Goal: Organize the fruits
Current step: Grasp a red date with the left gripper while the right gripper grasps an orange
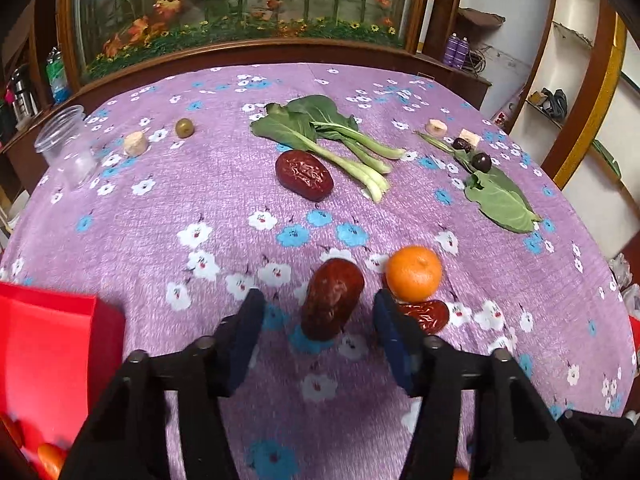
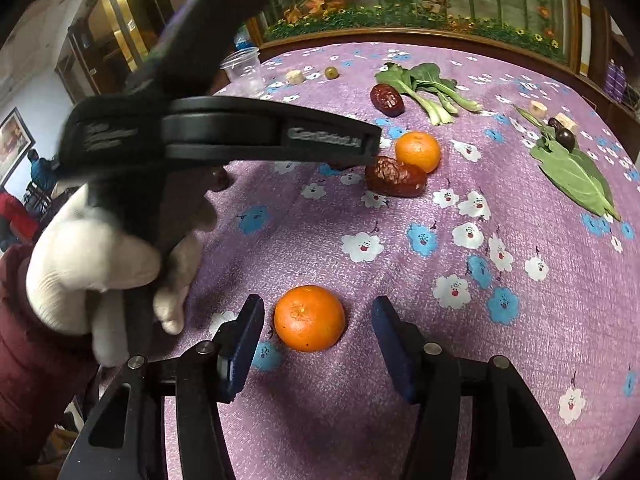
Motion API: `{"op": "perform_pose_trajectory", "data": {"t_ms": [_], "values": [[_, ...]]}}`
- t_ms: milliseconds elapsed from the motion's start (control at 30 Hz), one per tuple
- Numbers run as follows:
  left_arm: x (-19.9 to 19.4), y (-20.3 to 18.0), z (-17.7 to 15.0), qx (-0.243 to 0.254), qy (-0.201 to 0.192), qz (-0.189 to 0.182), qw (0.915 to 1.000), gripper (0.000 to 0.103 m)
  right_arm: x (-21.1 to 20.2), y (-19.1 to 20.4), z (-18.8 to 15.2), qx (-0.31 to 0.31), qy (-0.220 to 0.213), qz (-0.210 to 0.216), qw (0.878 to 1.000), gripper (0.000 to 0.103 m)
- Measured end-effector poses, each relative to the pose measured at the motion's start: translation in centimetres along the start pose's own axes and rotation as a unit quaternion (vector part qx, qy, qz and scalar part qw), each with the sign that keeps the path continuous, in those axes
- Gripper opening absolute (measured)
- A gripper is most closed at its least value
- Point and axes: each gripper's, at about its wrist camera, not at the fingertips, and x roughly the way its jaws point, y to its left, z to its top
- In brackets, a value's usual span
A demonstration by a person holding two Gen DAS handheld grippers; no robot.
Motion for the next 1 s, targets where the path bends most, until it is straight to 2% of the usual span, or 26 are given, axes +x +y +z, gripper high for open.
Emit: {"op": "perform_pose_trajectory", "data": {"t_ms": [33, 167, 200, 233, 267, 333, 633, 800, 1000], "values": [[0.4, 0.1, 0.2, -0.001, 0.004, -0.005, 1.0, 0.045, 0.0, 0.2, 0.0, -0.006, 0.002, -0.003, 1.0, 0.061], [1.4, 0.2, 0.0, -0.002, 0.014, -0.018, 0.9997, 0.041, 0.1, 0.6, 0.0, -0.02, 0.006, -0.012, 1.0, 0.061], [1.4, 0.0, -0.1, 0.003, 0.009, -0.016, 0.9998, 0.037, 0.1, 0.7, 0.0, -0.023, 0.006, -0.015, 1.0, 0.057], [1.4, -0.3, -0.2, 0.008, 0.008, -0.013, 0.9998, 0.031, 0.2, 0.7, 0.1, -0.025, 0.007, -0.018, 0.999, 0.048], [1.4, -0.4, -0.3, 0.01, 0.008, -0.016, 0.9998, 0.029, 0.3, 0.7, 0.1, -0.028, 0.007, -0.022, 0.999, 0.046], [1.2, -0.5, -0.4, 0.004, 0.008, -0.017, 0.9998, 0.029, 0.3, 0.8, 0.1, -0.031, 0.007, -0.019, 0.999, 0.038], [-2.6, 1.1, -1.3, -0.048, -0.022, -0.039, 0.9978, 0.028, -0.9, 1.0, -0.1, -0.023, -0.009, -0.02, 0.999, 0.037], [-6.0, 2.0, -2.3, -0.07, -0.045, -0.054, 0.995, 0.029, -2.4, 2.1, -0.2, -0.023, -0.024, -0.01, 0.999, 0.037], [-11.9, 2.2, -3.4, -0.078, -0.095, -0.061, 0.9905, 0.029, -5.0, 3.9, -0.1, -0.031, -0.057, -0.004, 0.998, 0.037]]}}
